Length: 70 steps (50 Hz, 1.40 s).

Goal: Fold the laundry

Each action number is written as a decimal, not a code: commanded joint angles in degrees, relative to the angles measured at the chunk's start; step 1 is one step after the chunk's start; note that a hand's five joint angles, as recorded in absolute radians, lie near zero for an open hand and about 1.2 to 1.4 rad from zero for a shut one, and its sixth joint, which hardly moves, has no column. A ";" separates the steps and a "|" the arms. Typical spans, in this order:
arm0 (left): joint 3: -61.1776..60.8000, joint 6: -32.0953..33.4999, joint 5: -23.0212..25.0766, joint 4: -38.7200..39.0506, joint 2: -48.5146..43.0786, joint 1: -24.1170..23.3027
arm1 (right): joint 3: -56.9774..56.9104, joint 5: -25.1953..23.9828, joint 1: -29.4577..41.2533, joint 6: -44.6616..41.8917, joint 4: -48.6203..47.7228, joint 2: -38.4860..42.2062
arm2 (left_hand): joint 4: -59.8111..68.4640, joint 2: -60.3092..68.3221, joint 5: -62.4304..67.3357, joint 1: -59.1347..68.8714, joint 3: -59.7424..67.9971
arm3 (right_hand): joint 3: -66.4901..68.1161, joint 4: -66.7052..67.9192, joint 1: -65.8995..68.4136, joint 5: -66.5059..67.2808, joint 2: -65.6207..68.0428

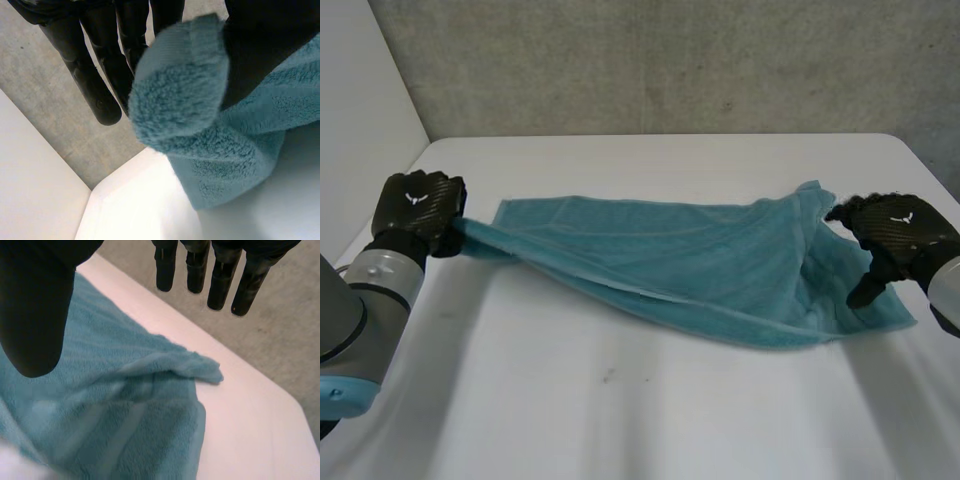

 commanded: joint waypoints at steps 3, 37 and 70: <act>-1.03 -0.01 -0.01 -0.04 0.01 -0.57 | -10.00 -2.32 -4.71 -13.08 18.37 12.46 | 13.52 11.26 16.49 15.76 13.77 | 13.82 14.14 15.68 13.27 13.68; 0.46 0.08 0.08 0.05 -2.27 2.50 | -0.52 -7.51 -10.51 -9.83 0.12 16.77 | 13.52 11.26 16.49 15.76 13.77 | 30.82 31.13 32.68 30.26 30.67; 0.11 0.08 0.08 0.05 -2.27 2.50 | -2.72 -6.89 -10.24 -10.01 -4.53 21.08 | 13.52 11.26 16.49 15.76 13.77 | 37.04 37.35 38.90 36.48 36.89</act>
